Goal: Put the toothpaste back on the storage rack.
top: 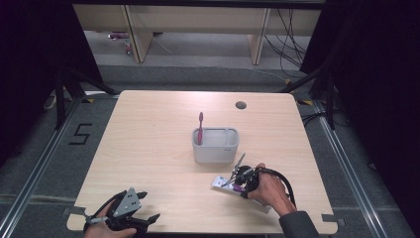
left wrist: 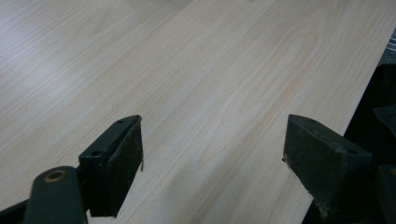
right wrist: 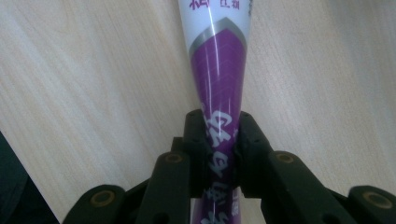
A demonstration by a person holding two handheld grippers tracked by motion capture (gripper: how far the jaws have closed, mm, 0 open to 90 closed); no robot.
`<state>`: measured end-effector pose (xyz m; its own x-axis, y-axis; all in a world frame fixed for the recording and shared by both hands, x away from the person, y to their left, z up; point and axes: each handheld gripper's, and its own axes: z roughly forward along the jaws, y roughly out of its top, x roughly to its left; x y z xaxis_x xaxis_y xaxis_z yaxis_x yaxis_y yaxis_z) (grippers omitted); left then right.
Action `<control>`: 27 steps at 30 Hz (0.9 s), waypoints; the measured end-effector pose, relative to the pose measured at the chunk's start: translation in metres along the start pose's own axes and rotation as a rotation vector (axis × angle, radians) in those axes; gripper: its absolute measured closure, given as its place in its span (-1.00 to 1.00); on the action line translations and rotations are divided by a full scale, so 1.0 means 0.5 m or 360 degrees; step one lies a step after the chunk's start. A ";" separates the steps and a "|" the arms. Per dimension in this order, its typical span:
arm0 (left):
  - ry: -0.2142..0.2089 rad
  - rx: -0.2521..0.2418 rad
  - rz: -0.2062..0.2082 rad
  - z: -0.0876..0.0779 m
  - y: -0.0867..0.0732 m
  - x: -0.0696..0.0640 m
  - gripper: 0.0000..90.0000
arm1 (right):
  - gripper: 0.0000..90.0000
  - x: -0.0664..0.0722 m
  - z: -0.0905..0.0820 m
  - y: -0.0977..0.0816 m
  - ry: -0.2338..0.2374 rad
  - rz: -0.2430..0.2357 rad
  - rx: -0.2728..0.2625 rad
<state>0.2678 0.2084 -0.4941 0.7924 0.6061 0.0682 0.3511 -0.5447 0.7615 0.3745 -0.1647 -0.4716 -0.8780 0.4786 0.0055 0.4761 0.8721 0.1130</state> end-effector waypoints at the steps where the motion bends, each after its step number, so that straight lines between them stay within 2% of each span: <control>1: 0.0005 0.0009 0.0015 0.000 0.000 0.003 -0.57 | 0.72 -0.003 0.001 -0.001 -0.0037 -0.0034 0.0006; 2: 0.0018 0.0023 0.0017 -0.001 0.001 0.003 -0.57 | 0.72 0.001 -0.001 -0.002 -0.0027 0.0009 0.0002; 3: 0.0013 0.0020 0.0013 -0.001 0.001 0.003 -0.57 | 0.72 0.000 -0.003 -0.003 -0.0013 -0.0002 0.0001; 5: 0.0006 0.0013 0.0008 -0.002 0.001 0.002 -0.57 | 0.72 -0.005 -0.002 -0.008 -0.0057 -0.0013 0.0002; 7: 0.0013 0.0019 0.0013 -0.001 0.001 0.002 -0.56 | 0.72 -0.005 -0.008 -0.014 -0.0056 0.0014 -0.0023; 8: 0.0013 0.0014 0.0013 0.000 0.000 0.002 -0.56 | 0.72 -0.008 -0.013 -0.017 -0.0047 0.0003 -0.0031; 9: 0.0002 -0.0002 -0.0005 0.001 0.000 0.000 -0.56 | 0.72 -0.008 -0.020 -0.021 -0.0074 0.0013 -0.0041; 10: 0.0002 -0.0012 -0.0029 0.002 -0.001 -0.003 -0.56 | 0.72 -0.010 -0.027 -0.024 -0.0065 0.0013 -0.0075; 13: -0.0008 -0.0008 -0.0014 0.003 0.000 -0.001 -0.56 | 0.72 -0.014 -0.051 -0.033 -0.0076 0.0029 -0.0164; 14: -0.0006 0.0014 0.0011 0.002 0.000 0.002 -0.56 | 0.72 -0.016 -0.057 -0.036 -0.0074 0.0042 -0.0213; 15: -0.0002 0.0026 0.0008 0.003 0.000 0.003 -0.56 | 0.72 -0.019 -0.063 -0.040 -0.0078 0.0036 -0.0283; 16: -0.0010 0.0008 -0.0017 0.005 -0.001 0.001 -0.56 | 0.72 -0.019 -0.069 -0.043 -0.0063 0.0082 -0.0317; 17: 0.0014 0.0034 0.0018 0.005 -0.001 0.004 -0.57 | 0.72 -0.023 -0.073 -0.045 -0.0067 0.0074 -0.0349; 19: -0.0008 0.0018 0.0012 0.003 -0.001 0.002 -0.57 | 0.72 -0.026 -0.082 -0.051 -0.0090 0.0105 -0.0398; 20: -0.0002 0.0014 0.0007 0.001 0.000 0.001 -0.57 | 0.72 -0.029 -0.088 -0.054 -0.0100 0.0090 -0.0418; 21: -0.0001 0.0014 0.0003 0.001 0.000 0.002 -0.57 | 0.72 -0.026 -0.091 -0.055 -0.0091 0.0106 -0.0474; 22: -0.0008 0.0011 -0.0004 0.002 -0.001 0.002 -0.57 | 0.72 -0.028 -0.097 -0.057 -0.0075 0.0092 -0.0513; 23: -0.0016 0.0029 0.0001 0.001 -0.001 0.002 -0.57 | 0.72 -0.024 -0.104 -0.059 -0.0055 0.0145 -0.0534; 27: -0.0006 0.0011 0.0004 0.001 0.000 0.003 -0.57 | 0.72 -0.030 -0.125 -0.062 -0.0080 0.0163 -0.0673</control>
<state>0.2693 0.2090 -0.4941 0.7952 0.6025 0.0680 0.3524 -0.5505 0.7568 0.3697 -0.2051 -0.4129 -0.8188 0.5741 -0.0094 0.4893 0.7063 0.5116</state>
